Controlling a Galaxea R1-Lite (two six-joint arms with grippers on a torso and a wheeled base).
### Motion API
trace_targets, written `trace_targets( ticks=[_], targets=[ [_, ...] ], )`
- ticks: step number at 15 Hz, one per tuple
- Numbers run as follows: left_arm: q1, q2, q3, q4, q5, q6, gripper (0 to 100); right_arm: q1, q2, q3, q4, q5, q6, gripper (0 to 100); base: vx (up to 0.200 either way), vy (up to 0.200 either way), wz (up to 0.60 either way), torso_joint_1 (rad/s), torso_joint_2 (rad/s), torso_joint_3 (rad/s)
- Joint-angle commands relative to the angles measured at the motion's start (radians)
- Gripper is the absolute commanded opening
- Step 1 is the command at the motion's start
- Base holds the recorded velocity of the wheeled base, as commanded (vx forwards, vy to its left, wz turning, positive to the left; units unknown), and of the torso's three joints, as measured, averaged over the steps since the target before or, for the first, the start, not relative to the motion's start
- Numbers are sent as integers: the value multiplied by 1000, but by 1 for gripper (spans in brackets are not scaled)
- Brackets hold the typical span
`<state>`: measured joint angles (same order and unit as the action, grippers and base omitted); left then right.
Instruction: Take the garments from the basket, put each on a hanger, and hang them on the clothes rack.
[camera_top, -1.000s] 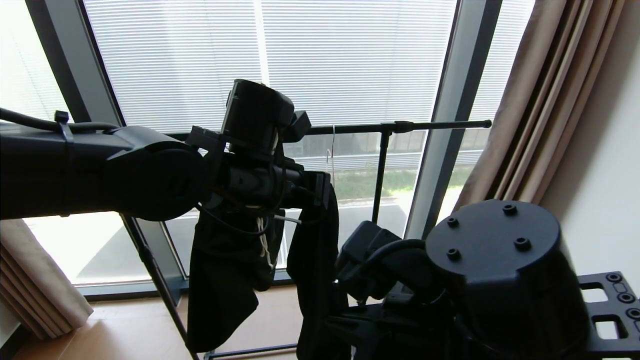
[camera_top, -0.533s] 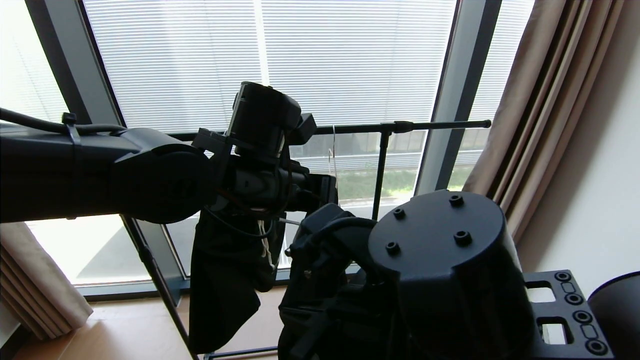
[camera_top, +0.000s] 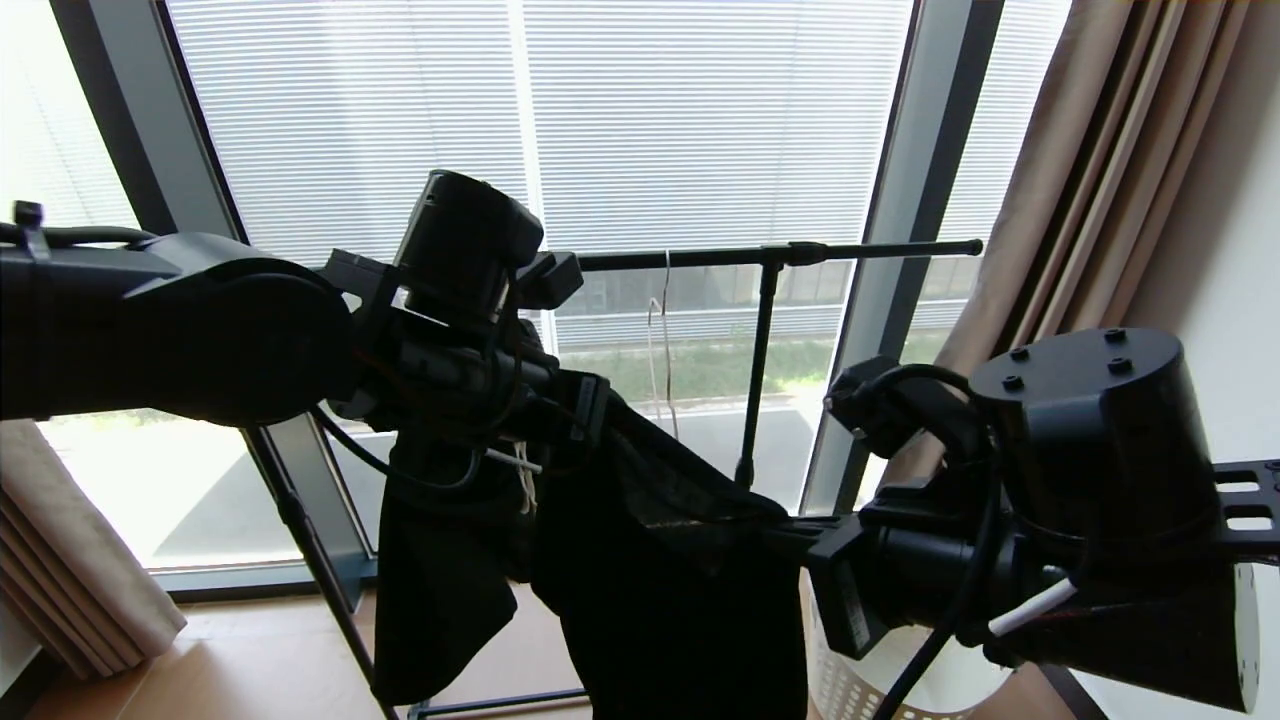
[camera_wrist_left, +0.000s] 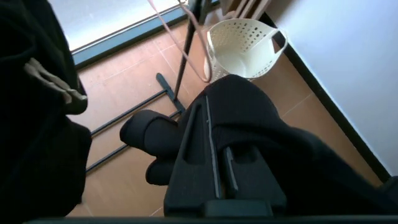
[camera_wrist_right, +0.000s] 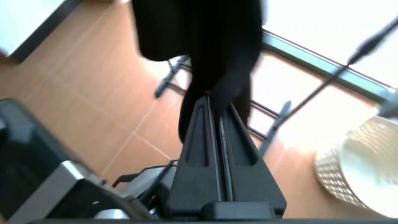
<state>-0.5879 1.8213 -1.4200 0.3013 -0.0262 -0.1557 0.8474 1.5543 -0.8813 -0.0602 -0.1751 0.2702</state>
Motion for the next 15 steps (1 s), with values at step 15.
trace_targets(
  ticks=[15],
  targets=[
    [-98,-177,322,48,0,22,0,-146,225,-329,-61,-20,-19,0,0,0,0,0,0,0]
  ],
)
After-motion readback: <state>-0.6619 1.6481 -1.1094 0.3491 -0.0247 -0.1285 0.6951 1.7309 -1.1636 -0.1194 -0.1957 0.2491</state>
